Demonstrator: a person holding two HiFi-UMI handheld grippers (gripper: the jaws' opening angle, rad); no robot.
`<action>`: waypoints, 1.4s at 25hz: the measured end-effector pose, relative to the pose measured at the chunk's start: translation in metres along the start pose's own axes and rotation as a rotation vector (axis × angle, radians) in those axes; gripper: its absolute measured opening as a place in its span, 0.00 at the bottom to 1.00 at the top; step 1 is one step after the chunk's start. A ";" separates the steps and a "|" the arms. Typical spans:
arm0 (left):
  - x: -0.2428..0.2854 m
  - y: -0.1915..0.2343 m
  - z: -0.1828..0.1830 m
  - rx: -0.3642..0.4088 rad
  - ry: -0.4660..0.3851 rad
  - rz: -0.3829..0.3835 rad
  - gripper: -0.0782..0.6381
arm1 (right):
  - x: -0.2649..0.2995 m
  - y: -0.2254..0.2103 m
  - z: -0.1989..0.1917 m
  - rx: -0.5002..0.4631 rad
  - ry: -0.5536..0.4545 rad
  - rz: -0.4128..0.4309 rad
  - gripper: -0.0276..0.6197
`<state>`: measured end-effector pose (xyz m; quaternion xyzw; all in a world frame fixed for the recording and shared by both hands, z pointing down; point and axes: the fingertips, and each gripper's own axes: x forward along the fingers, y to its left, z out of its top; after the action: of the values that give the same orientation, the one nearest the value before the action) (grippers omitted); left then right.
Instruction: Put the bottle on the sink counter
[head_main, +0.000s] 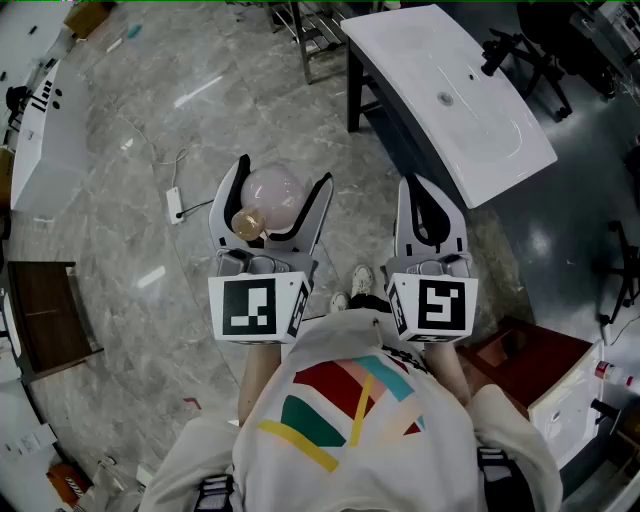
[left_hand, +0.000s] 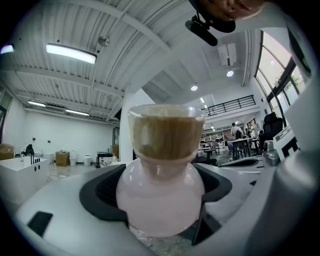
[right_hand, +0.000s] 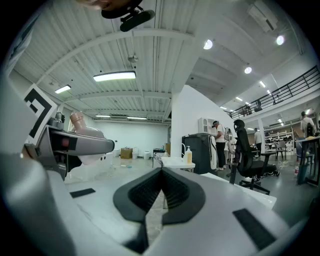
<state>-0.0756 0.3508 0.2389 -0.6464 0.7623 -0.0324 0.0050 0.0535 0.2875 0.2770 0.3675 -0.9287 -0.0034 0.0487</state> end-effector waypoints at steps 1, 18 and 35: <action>-0.001 0.000 0.001 0.000 -0.002 0.001 0.67 | -0.001 0.000 0.000 0.000 0.000 -0.002 0.06; 0.001 0.003 0.005 -0.008 -0.022 0.011 0.67 | -0.004 0.000 0.003 0.020 -0.026 0.031 0.06; 0.031 -0.009 0.003 -0.016 -0.028 -0.019 0.67 | 0.010 -0.025 -0.004 0.013 -0.019 0.030 0.06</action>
<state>-0.0713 0.3189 0.2371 -0.6539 0.7563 -0.0175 0.0102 0.0633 0.2623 0.2813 0.3540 -0.9345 -0.0003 0.0378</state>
